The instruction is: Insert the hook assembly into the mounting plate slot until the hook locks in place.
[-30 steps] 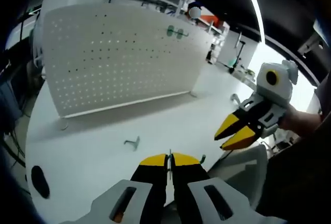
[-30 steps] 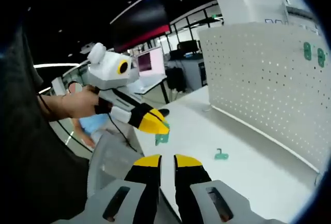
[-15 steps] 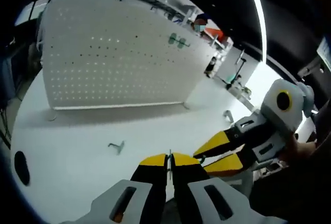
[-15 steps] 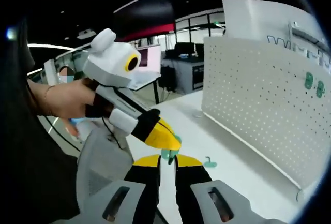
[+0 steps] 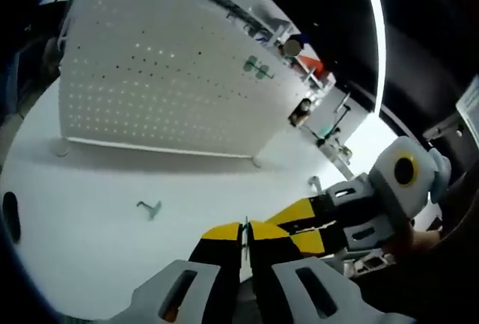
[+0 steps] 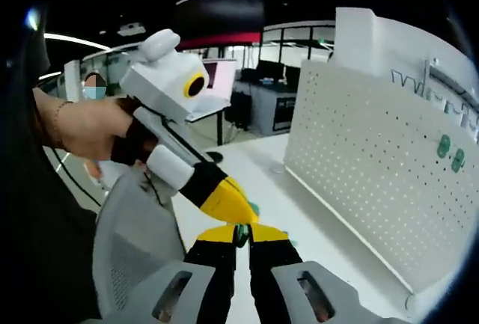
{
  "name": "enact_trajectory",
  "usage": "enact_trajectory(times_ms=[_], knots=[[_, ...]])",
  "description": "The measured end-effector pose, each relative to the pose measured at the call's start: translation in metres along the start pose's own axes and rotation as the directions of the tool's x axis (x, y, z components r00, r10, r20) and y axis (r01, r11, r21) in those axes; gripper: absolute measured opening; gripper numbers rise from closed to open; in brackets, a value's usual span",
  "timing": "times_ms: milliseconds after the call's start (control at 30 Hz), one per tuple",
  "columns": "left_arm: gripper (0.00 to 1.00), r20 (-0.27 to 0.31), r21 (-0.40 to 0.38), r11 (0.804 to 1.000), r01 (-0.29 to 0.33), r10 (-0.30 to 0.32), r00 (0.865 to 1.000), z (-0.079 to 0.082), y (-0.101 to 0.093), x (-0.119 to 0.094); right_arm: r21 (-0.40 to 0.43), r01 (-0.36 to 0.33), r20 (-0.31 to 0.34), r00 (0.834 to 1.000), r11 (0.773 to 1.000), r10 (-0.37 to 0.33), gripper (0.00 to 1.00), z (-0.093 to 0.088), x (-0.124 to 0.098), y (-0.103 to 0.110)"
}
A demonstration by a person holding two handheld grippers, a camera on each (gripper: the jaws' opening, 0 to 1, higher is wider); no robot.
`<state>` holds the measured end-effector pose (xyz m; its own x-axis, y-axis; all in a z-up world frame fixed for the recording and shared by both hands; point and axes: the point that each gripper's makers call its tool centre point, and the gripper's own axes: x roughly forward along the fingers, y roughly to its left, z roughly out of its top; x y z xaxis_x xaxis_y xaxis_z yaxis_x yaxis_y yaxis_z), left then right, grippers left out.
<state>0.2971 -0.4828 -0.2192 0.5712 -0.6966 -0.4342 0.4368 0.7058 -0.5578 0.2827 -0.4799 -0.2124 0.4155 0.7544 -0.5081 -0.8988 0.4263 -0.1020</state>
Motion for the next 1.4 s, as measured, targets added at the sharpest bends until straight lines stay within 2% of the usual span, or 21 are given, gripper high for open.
enact_trajectory(times_ms=[300, 600, 700, 767, 900, 967, 1100, 1233, 1400], knots=[[0.03, 0.012, -0.06, 0.998, 0.018, -0.017, 1.0, 0.002, 0.0, -0.001, -0.047, 0.016, 0.001, 1.0, 0.999, -0.016, 0.03, 0.002, -0.001, -0.002], [0.03, 0.02, -0.104, 0.994, 0.031, -0.029, 0.999, -0.002, 0.001, 0.0, 0.022, 0.001, 0.015, 1.0, 1.0, -0.001, 0.0, -0.002, -0.001, -0.003], [0.04, 0.028, -0.098, 0.995, 0.036, -0.033, 0.999, -0.001, 0.001, 0.0, 0.029, 0.002, 0.025, 1.0, 1.0, -0.002, 0.0, -0.001, -0.002, -0.002], [0.04, 0.04, -0.042, 0.998, 0.042, -0.041, 0.998, 0.0, 0.0, -0.001, 0.027, 0.003, 0.026, 1.0, 1.0, -0.004, 0.0, -0.001, -0.002, -0.002], [0.06, 0.05, 0.005, 1.0, 0.029, -0.029, 0.998, 0.002, -0.001, -0.002, 0.032, 0.005, 0.029, 1.0, 0.999, -0.006, 0.0, 0.0, -0.002, -0.004], [0.11, 0.059, 0.04, 0.999, 0.027, -0.029, 0.998, 0.006, -0.002, -0.004, 0.032, 0.011, 0.018, 1.0, 0.999, -0.012, 0.0, -0.003, -0.001, -0.007], [0.28, 0.082, 0.074, 0.997, 0.003, -0.01, 0.997, 0.014, 0.001, -0.006, 0.058, 0.026, 0.024, 0.999, 0.998, -0.027, 0.0, -0.004, -0.004, -0.014], [0.42, 0.072, 0.153, 0.988, -0.015, 0.004, 0.997, 0.016, -0.002, -0.007, 0.087, 0.051, 0.032, 0.998, 0.995, -0.054, 0.0, -0.005, -0.009, -0.026], [0.53, 0.044, 0.222, 0.975, -0.032, 0.023, 0.999, 0.011, -0.002, -0.003, 0.154, 0.063, 0.065, 0.995, 0.986, -0.074, 0.0, 0.0, -0.016, -0.037]])
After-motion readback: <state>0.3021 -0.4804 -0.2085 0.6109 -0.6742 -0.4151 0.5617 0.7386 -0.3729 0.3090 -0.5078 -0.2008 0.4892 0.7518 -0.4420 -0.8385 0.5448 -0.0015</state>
